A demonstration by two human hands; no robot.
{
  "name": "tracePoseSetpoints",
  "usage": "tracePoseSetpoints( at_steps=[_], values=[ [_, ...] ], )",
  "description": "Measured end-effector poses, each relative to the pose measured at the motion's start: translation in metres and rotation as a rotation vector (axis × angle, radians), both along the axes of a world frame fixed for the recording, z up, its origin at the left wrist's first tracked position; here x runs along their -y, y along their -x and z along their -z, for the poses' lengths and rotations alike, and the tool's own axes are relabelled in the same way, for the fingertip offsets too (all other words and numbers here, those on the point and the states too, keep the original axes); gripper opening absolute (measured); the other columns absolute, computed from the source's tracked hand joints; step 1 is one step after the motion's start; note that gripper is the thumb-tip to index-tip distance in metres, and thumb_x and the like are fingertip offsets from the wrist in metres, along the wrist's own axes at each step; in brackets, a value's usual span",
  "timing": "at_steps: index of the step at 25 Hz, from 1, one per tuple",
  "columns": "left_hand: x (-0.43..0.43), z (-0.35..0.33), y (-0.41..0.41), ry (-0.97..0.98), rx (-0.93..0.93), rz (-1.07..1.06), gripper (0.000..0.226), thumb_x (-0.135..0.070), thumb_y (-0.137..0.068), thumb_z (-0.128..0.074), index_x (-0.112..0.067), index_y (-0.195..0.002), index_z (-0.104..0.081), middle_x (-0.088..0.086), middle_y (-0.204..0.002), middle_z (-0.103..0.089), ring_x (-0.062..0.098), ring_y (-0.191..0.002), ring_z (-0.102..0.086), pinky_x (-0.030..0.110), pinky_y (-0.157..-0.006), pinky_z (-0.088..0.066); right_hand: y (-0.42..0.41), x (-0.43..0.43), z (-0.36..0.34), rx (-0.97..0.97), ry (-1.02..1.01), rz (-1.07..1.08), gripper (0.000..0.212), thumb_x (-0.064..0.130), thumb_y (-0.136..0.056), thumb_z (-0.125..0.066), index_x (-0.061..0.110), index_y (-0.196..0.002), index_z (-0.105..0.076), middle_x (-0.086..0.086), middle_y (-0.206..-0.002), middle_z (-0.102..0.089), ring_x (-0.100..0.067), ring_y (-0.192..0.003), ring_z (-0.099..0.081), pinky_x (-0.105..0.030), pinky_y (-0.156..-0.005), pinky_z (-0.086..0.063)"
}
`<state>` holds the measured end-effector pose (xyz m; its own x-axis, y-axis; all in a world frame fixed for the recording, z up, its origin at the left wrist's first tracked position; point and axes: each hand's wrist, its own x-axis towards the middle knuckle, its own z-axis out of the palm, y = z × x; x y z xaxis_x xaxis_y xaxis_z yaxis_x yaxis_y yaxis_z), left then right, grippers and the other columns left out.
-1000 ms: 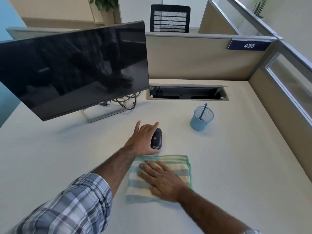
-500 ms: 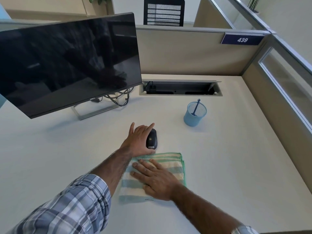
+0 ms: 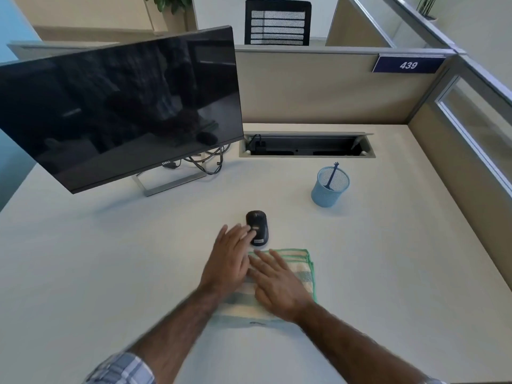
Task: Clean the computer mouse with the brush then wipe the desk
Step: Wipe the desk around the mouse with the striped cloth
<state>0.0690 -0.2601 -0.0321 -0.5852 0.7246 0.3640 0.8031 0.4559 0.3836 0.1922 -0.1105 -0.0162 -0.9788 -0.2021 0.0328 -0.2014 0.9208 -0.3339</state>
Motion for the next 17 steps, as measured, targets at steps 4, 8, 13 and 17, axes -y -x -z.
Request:
tracePoseSetpoints(
  at_steps=[4,8,13,17],
  values=[
    [0.027,0.028,-0.039,0.139,0.046,0.052,0.049,-0.019,-0.099,-0.041,-0.012,-0.147,-0.053,0.005,-0.156,-0.047,0.026,-0.149,-0.037,0.049,-0.125,-0.019,-0.014,-0.011,0.002,0.027,-0.103,0.168,0.046,0.031,-0.096,-0.042,0.026,-0.139,-0.057,-0.004,-0.155,-0.046,-0.029,-0.148,-0.035,-0.042,-0.126,-0.003],
    [0.032,0.027,-0.041,0.332,0.089,0.002,0.058,-0.04,-0.102,-0.04,-0.019,-0.156,-0.041,0.002,-0.167,-0.03,0.026,-0.154,-0.028,0.047,-0.125,-0.009,-0.034,-0.018,-0.006,0.263,-0.146,0.112,0.066,0.049,-0.098,-0.031,0.037,-0.16,-0.014,0.003,-0.17,0.007,-0.019,-0.156,0.016,-0.046,-0.123,0.012],
    [0.04,0.021,-0.05,0.403,0.092,0.035,0.065,-0.044,-0.104,-0.035,-0.023,-0.164,-0.021,-0.002,-0.173,-0.006,0.022,-0.159,-0.006,0.05,-0.125,-0.002,-0.046,-0.023,-0.013,0.353,-0.188,0.024,0.083,0.06,-0.091,-0.041,0.046,-0.158,0.004,0.0,-0.168,0.021,-0.019,-0.152,0.026,-0.047,-0.124,0.014],
    [0.053,0.019,-0.06,0.452,0.117,0.082,0.073,-0.059,-0.103,-0.031,-0.025,-0.165,-0.013,-0.005,-0.172,0.005,0.021,-0.159,0.006,0.055,-0.124,0.001,-0.046,-0.021,-0.013,0.405,-0.223,0.001,0.089,0.066,-0.089,-0.044,0.048,-0.157,0.01,-0.003,-0.168,0.021,-0.021,-0.152,0.026,-0.048,-0.123,0.014]
  ],
)
